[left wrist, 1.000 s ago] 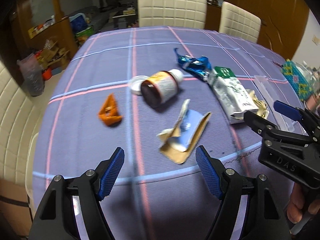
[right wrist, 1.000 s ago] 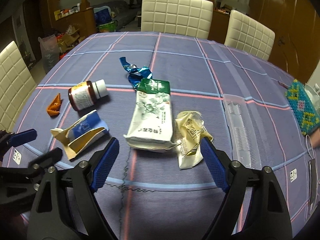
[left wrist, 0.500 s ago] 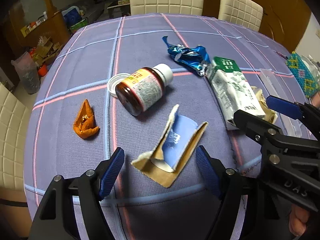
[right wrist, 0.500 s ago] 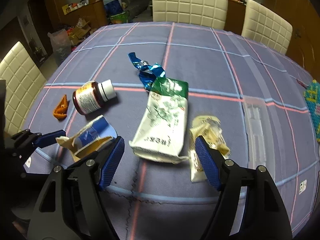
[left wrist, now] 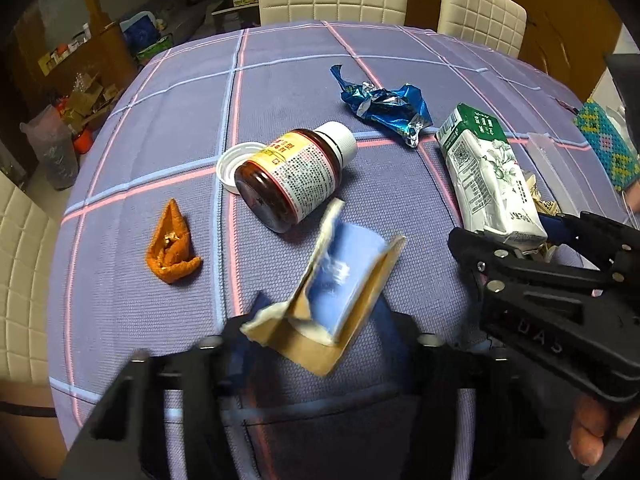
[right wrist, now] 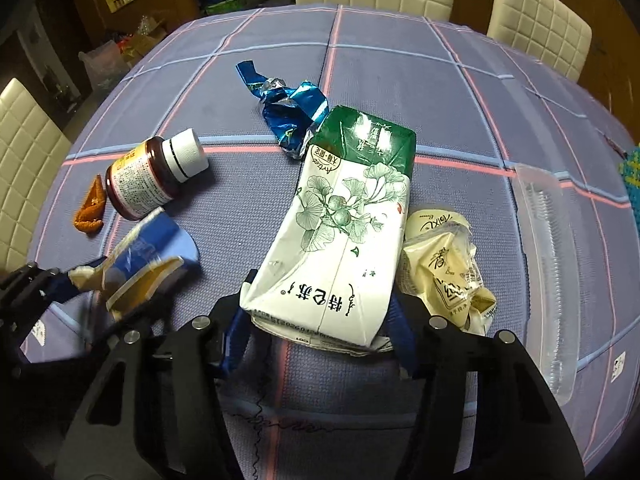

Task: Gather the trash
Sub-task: 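Grasp the torn blue-and-white carton with the left tool while the right tool grasps the green milk carton, then carry both cartons toward the clear bin on the chair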

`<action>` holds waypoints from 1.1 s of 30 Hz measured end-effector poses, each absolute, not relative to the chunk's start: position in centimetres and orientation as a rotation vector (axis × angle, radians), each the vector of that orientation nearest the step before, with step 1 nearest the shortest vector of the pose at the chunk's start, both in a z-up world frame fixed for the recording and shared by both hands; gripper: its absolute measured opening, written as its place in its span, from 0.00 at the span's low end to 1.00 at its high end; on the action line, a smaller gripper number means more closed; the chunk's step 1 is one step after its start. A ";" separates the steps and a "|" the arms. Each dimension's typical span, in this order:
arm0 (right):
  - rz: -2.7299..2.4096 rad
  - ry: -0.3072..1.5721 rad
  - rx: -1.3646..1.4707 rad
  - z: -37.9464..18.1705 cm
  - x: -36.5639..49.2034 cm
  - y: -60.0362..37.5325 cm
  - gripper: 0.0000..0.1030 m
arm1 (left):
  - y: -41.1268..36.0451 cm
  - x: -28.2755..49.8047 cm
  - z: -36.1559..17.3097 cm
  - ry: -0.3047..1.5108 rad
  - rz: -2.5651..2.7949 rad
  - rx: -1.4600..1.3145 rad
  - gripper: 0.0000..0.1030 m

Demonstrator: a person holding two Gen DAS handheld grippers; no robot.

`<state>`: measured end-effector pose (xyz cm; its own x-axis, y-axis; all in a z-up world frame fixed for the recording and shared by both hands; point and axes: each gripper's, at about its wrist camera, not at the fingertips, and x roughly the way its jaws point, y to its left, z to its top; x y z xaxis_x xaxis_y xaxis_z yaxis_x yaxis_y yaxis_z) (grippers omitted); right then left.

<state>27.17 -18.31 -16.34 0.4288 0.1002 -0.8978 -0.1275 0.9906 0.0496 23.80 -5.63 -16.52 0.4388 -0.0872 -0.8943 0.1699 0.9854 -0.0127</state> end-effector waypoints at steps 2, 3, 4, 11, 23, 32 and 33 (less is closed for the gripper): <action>0.136 1.112 -0.031 -16.0 26.8 -18.4 0.57 | -5.4 23.6 -16.3 1.119 -0.183 0.062 0.39; 0.134 1.109 -0.034 -15.8 26.6 -18.5 0.57 | -5.4 23.4 -16.2 1.118 -0.181 0.064 0.38; 0.135 1.107 -0.035 -15.7 26.4 -18.5 0.56 | -5.4 23.1 -16.0 1.110 -0.179 0.072 0.37; 0.146 1.076 -0.066 -13.9 23.9 -17.8 0.56 | -4.5 20.8 -14.5 1.069 -0.173 0.079 0.32; 0.227 1.049 -0.143 -12.5 18.9 -13.5 0.55 | -0.3 16.8 -13.1 1.025 -0.120 0.035 0.31; 0.333 1.031 -0.233 -12.2 16.5 -7.2 0.55 | 4.9 14.4 -12.4 0.995 -0.041 -0.010 0.31; 0.342 1.028 -0.241 -12.1 16.4 -6.5 0.55 | 5.4 14.2 -12.4 0.993 -0.031 -0.017 0.31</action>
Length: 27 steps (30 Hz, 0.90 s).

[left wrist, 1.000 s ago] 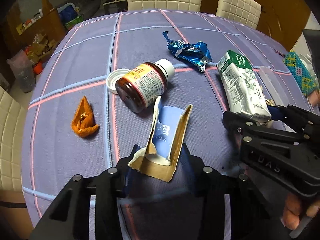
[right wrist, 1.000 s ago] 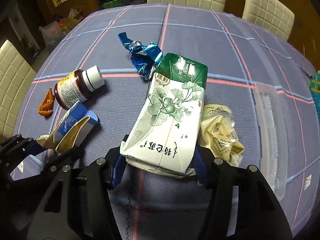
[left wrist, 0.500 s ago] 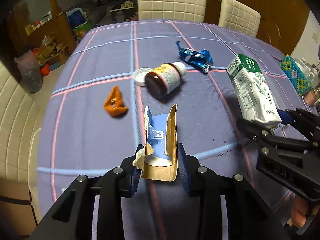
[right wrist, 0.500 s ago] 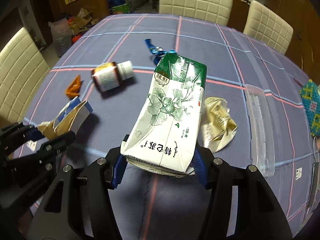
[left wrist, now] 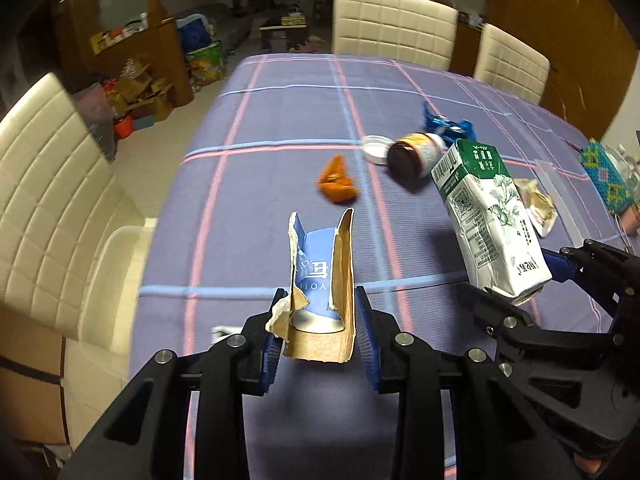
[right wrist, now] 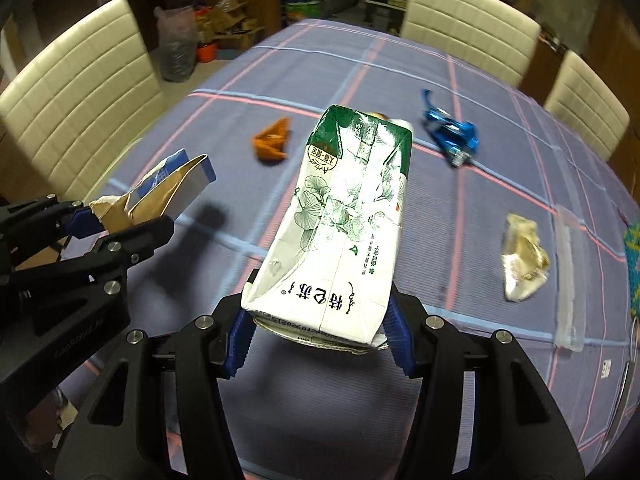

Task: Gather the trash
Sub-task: 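Carry both cartons toward the clear bin on the chair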

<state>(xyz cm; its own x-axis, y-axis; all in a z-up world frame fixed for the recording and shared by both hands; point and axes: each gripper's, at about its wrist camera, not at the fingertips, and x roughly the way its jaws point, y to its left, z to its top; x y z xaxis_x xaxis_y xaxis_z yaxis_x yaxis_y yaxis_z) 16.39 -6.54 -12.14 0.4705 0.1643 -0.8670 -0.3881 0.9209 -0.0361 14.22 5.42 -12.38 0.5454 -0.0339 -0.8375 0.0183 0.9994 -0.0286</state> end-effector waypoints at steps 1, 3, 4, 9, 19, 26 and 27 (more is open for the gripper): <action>0.354 1.025 -0.253 -12.0 16.2 -5.7 0.55 | 6.2 14.0 -12.4 0.991 -0.019 -0.025 0.31; 0.371 1.020 -0.268 -11.9 16.0 -4.4 0.55 | 7.6 13.5 -12.4 0.989 0.003 -0.041 0.31; 0.379 1.018 -0.275 -11.9 15.9 -3.7 0.55 | 8.3 13.2 -12.4 0.988 0.013 -0.048 0.31; 0.435 1.007 -0.318 -11.6 15.7 0.2 0.55 | 11.6 12.6 -12.5 0.984 0.065 -0.082 0.31; 0.532 1.007 -0.392 -12.0 15.8 7.7 0.55 | 18.4 11.5 -13.2 0.992 0.172 -0.135 0.31; 0.583 1.020 -0.451 -12.9 16.5 12.4 0.55 | 22.9 11.4 -14.4 1.014 0.234 -0.180 0.31; 0.588 1.021 -0.457 -13.0 16.6 12.9 0.55 | 23.4 11.4 -14.6 1.019 0.242 -0.187 0.31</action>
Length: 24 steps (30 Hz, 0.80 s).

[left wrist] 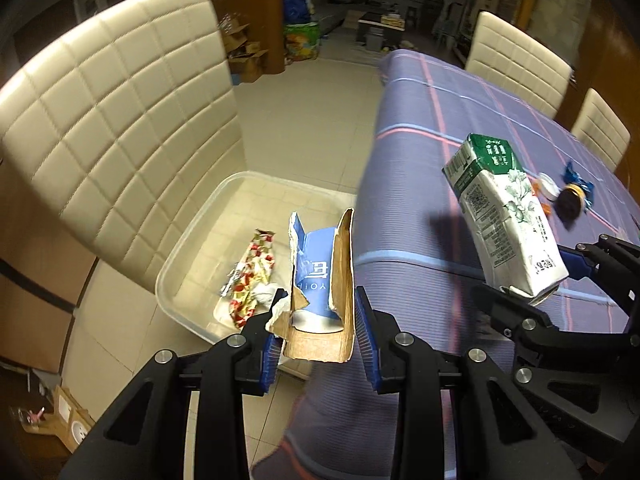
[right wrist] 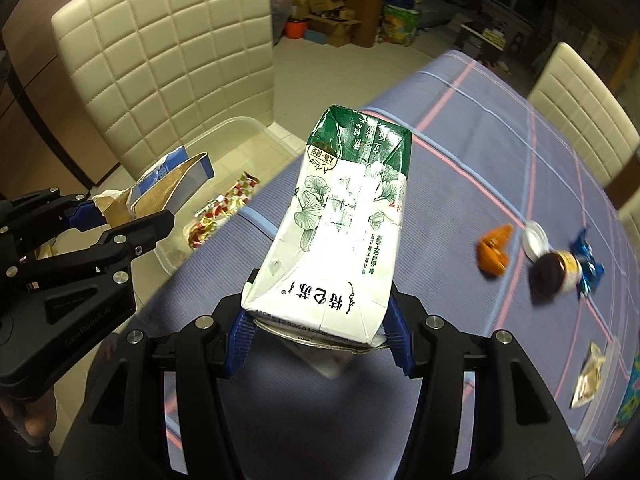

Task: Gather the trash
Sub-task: 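Carry both cartons toward the clear bin on the chair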

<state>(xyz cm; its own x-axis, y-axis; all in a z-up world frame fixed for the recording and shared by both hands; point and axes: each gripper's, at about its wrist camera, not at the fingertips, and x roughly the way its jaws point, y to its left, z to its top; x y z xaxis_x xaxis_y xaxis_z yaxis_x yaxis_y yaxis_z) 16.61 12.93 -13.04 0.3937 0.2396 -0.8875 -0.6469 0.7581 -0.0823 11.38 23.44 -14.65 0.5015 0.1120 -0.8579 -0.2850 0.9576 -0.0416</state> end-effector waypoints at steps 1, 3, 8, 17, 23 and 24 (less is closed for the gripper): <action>0.592 1.022 -0.462 -13.1 16.7 13.5 0.55 | 24.3 11.4 -15.0 1.025 0.255 -0.195 0.31; 0.607 1.030 -0.471 -13.4 16.9 14.8 0.55 | 25.6 11.4 -15.4 1.032 0.274 -0.206 0.31; 0.635 1.034 -0.499 -14.0 17.2 17.6 0.55 | 28.5 11.3 -16.4 1.045 0.318 -0.235 0.31; 0.655 1.017 -0.524 -13.9 18.4 21.1 0.55 | 31.8 12.1 -17.6 1.058 0.352 -0.269 0.31; 0.649 1.021 -0.519 -14.1 19.7 22.2 0.55 | 32.5 12.9 -18.2 1.069 0.351 -0.264 0.33; 0.648 1.023 -0.519 -14.1 19.9 22.4 0.55 | 32.7 13.1 -18.4 1.069 0.349 -0.269 0.33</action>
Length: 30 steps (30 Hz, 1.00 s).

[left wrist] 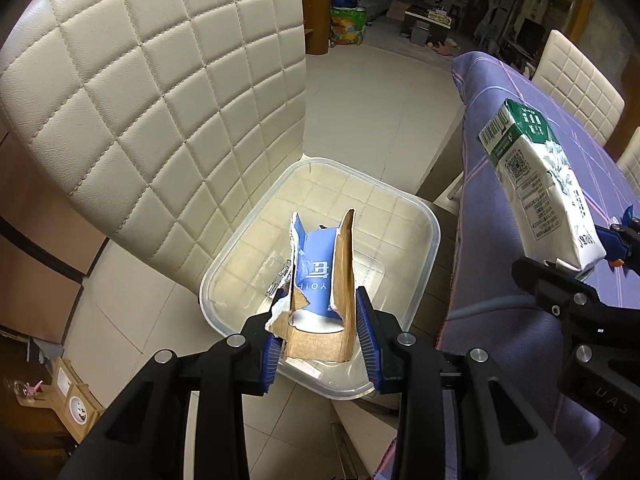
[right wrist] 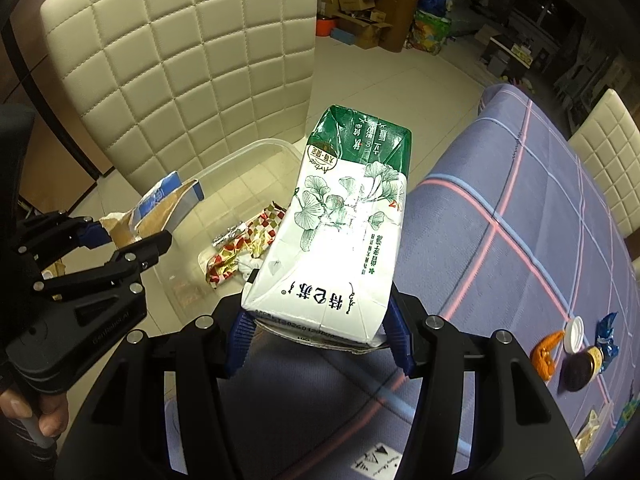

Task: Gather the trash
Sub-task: 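Carry both cartons toward the clear bin on the chair, then open the left tool over the bin while the right tool drops the green carton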

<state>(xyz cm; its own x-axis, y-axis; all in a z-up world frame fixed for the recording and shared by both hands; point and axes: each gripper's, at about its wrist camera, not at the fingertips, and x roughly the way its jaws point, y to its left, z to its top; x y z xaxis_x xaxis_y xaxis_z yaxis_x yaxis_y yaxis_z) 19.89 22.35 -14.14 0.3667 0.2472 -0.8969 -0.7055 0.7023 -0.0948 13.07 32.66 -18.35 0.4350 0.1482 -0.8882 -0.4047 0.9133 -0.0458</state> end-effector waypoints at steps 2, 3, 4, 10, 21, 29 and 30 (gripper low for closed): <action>0.649 1.029 -0.520 -14.4 20.2 22.7 0.55 | 32.9 13.4 -18.6 1.075 0.343 -0.275 0.41; 0.649 1.031 -0.521 -14.5 20.3 22.8 0.55 | 33.0 13.5 -18.8 1.078 0.343 -0.279 0.57; 0.649 1.032 -0.523 -14.6 20.3 22.9 0.55 | 33.3 13.5 -18.8 1.070 0.346 -0.288 0.65; 0.655 1.054 -0.537 -15.5 20.7 23.5 0.55 | 34.4 13.3 -19.1 1.042 0.355 -0.320 0.71; 0.684 1.057 -0.560 -16.0 20.4 25.2 0.55 | 35.9 11.9 -20.2 1.070 0.408 -0.328 0.71; 0.706 1.039 -0.583 -15.7 19.8 26.1 0.68 | 36.3 11.4 -20.3 1.066 0.413 -0.342 0.71; 0.699 1.030 -0.582 -15.6 19.7 26.1 0.77 | 36.3 11.4 -20.3 1.065 0.412 -0.343 0.71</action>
<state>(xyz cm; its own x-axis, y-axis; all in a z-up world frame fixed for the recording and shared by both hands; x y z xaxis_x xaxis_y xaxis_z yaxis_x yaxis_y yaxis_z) 19.74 26.09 -15.63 0.3401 0.2435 -0.9083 -0.7544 0.6473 -0.1089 11.36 36.32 -20.27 0.4213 0.1590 -0.8929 -0.4833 0.8725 -0.0726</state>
